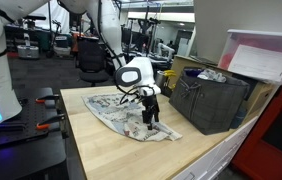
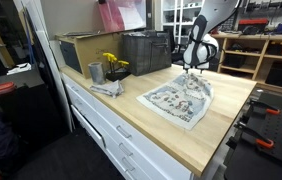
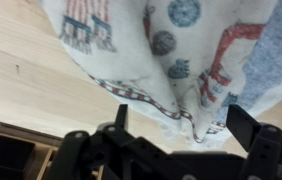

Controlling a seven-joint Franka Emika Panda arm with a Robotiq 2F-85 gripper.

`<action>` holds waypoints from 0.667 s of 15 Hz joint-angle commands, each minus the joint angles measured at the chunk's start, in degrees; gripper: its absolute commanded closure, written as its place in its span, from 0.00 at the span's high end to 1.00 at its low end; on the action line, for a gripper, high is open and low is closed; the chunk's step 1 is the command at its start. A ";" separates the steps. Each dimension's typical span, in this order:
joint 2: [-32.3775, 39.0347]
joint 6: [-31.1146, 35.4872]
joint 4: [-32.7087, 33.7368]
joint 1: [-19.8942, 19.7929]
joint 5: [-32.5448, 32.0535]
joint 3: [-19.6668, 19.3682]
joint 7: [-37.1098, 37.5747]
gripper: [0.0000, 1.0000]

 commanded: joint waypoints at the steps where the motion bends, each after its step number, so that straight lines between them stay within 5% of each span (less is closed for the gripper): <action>1: -10.01 0.42 -8.50 -6.81 -1.01 4.98 -6.32 1.00; 3: -13.42 -0.53 -10.78 -11.92 -0.72 8.82 -10.49 1.00; 10: -19.51 -4.12 -14.68 -42.54 10.04 37.79 -26.98 1.00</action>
